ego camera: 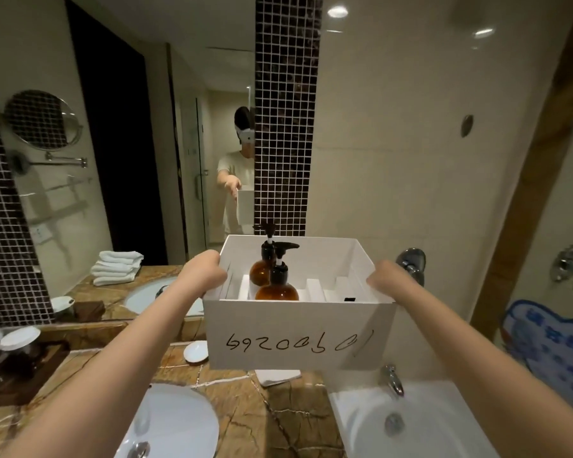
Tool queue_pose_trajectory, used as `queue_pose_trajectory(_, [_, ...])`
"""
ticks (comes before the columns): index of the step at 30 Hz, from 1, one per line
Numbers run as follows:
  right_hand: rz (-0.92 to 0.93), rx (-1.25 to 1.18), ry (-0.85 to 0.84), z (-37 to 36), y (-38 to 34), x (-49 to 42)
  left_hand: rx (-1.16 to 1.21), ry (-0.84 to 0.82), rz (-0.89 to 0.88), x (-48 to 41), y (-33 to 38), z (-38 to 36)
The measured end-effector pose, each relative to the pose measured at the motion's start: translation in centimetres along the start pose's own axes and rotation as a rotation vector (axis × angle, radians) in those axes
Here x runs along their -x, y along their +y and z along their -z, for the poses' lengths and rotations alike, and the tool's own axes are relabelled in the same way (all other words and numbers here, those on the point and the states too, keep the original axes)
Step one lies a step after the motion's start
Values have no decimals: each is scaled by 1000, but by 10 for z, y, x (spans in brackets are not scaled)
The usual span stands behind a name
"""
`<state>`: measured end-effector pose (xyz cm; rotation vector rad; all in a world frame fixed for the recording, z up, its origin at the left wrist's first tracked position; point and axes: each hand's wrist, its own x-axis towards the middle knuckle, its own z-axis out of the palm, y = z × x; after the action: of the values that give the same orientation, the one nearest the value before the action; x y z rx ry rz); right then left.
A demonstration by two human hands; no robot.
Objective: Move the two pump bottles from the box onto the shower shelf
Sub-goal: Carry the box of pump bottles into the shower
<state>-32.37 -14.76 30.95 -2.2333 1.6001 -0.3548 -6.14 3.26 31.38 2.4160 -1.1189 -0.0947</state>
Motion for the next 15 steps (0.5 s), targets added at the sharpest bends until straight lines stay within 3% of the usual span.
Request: queue_pose_trajectory(15, [-199,-29,123,61,88,49,89,-95,-184,23,92,-35])
